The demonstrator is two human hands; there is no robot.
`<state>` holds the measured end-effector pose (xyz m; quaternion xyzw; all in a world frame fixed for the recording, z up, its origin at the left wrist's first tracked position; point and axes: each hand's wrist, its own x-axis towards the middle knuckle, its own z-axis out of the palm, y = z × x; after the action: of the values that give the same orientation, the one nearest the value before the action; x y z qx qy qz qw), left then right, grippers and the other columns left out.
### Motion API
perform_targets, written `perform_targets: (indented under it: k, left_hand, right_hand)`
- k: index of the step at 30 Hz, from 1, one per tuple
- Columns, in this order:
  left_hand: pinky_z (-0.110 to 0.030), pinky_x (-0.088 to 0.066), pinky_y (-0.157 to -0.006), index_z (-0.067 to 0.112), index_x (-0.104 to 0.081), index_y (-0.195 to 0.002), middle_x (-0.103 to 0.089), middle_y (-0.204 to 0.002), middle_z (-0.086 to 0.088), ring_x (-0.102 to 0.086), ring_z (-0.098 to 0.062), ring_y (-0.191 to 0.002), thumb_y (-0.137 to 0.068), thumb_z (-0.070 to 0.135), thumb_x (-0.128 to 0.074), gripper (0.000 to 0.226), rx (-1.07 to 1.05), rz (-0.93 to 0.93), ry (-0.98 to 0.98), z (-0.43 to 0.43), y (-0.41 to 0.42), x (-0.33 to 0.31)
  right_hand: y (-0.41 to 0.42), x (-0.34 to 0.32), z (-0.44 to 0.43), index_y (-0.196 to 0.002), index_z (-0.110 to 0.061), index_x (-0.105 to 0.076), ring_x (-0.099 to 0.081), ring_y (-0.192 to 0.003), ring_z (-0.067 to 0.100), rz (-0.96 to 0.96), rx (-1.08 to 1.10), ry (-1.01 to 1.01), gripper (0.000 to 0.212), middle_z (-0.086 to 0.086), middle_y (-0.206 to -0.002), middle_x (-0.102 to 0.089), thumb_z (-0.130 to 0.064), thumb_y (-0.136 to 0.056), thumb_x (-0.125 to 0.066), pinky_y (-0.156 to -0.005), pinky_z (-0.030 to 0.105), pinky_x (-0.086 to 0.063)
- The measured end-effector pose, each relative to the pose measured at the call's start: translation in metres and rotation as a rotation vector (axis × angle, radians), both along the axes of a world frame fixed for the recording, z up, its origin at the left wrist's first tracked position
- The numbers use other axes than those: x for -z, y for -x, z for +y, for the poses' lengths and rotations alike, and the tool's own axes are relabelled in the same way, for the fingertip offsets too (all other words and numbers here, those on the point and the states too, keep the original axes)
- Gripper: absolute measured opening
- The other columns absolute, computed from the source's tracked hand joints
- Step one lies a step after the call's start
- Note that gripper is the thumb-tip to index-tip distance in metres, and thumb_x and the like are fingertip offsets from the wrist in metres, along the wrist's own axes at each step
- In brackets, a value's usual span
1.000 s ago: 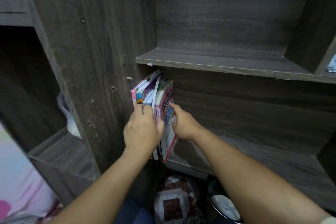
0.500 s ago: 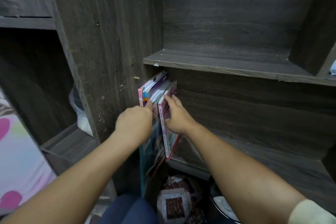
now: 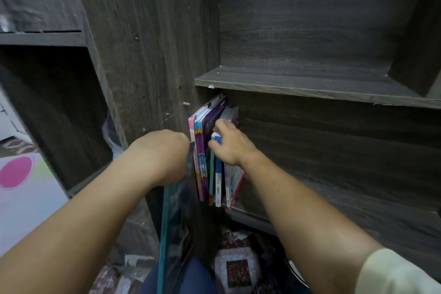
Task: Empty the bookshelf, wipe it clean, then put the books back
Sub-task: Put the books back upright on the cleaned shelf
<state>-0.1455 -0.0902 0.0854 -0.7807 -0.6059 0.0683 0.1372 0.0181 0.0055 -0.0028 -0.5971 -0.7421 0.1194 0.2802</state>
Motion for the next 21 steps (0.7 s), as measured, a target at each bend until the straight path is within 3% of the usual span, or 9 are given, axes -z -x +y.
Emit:
perform_targets:
  k: [2, 4, 6, 9, 12, 18, 21]
  left_hand:
    - [-0.03, -0.052, -0.075, 0.022, -0.052, -0.131, -0.064, -0.11, -0.002, -0.062, -0.019, -0.095, -0.091, 0.024, -0.051, 0.04, 0.021, 0.001, 0.0, -0.002, -0.001, -0.001]
    - [-0.032, -0.054, -0.075, 0.023, -0.051, -0.131, -0.063, -0.109, -0.003, -0.062, -0.021, -0.093, -0.091, 0.022, -0.048, 0.04, 0.048, -0.011, -0.003, -0.001, -0.002, -0.002]
    - [-0.033, -0.053, -0.074, 0.024, -0.051, -0.131, -0.063, -0.109, -0.005, -0.062, -0.024, -0.092, -0.09, 0.022, -0.047, 0.041, 0.067, -0.032, -0.017, 0.002, -0.003, -0.002]
    - [-0.032, -0.051, -0.072, 0.024, -0.051, -0.131, -0.063, -0.109, -0.007, -0.062, -0.026, -0.093, -0.089, 0.022, -0.048, 0.042, 0.104, -0.052, -0.052, 0.008, -0.009, -0.003]
    - [-0.035, -0.051, -0.074, 0.022, -0.047, -0.135, -0.063, -0.112, -0.01, -0.062, -0.03, -0.096, -0.09, 0.02, -0.048, 0.045, 0.118, -0.086, -0.125, 0.016, -0.019, -0.002]
    - [-0.034, -0.038, -0.063, 0.018, -0.04, -0.138, -0.064, -0.107, -0.014, -0.063, -0.035, -0.092, -0.089, 0.01, -0.046, 0.05, 0.069, -0.103, -0.277, 0.049, -0.039, 0.025]
    - [-0.037, -0.042, -0.064, 0.015, -0.026, -0.148, -0.062, -0.111, -0.014, -0.064, -0.036, -0.094, -0.09, 0.006, -0.045, 0.061, 0.038, -0.145, -0.263, 0.066, -0.044, 0.056]
  right_hand:
    - [-0.004, 0.003, -0.002, -0.102, -0.027, -0.041, -0.054, -0.103, 0.027, 0.029, 0.056, -0.046, 0.033, 0.004, -0.122, -0.047, -0.045, -0.083, -0.061, -0.084, 0.04, -0.048]
    - [-0.01, 0.008, -0.002, -0.103, -0.024, -0.039, -0.057, -0.102, 0.031, 0.034, 0.109, -0.074, 0.038, 0.008, -0.129, -0.042, -0.033, -0.081, -0.068, -0.081, 0.038, -0.049]
    - [-0.015, 0.011, -0.002, -0.104, -0.024, -0.04, -0.056, -0.112, 0.037, 0.059, 0.15, -0.072, 0.04, 0.015, -0.147, -0.033, -0.021, -0.078, -0.07, -0.084, 0.036, -0.046]
    - [-0.023, 0.009, -0.002, -0.124, -0.024, -0.048, -0.046, -0.13, 0.036, 0.095, 0.186, -0.031, 0.051, 0.014, -0.16, -0.015, -0.018, -0.08, -0.072, -0.096, 0.034, -0.043]
    - [-0.028, 0.007, -0.004, -0.135, -0.027, -0.047, -0.038, -0.137, 0.033, 0.106, 0.212, -0.014, 0.06, 0.009, -0.161, -0.015, -0.018, -0.081, -0.072, -0.104, 0.035, -0.04]
    - [-0.03, 0.009, -0.01, -0.14, -0.023, -0.043, -0.041, -0.134, 0.035, 0.066, 0.196, -0.003, 0.064, 0.007, -0.162, -0.011, -0.017, -0.082, -0.069, -0.102, 0.035, -0.04]
    - [-0.033, 0.008, -0.011, -0.142, -0.023, -0.041, -0.04, -0.135, 0.033, 0.07, 0.183, 0.013, 0.065, 0.008, -0.162, -0.008, -0.017, -0.083, -0.069, -0.103, 0.034, -0.039]
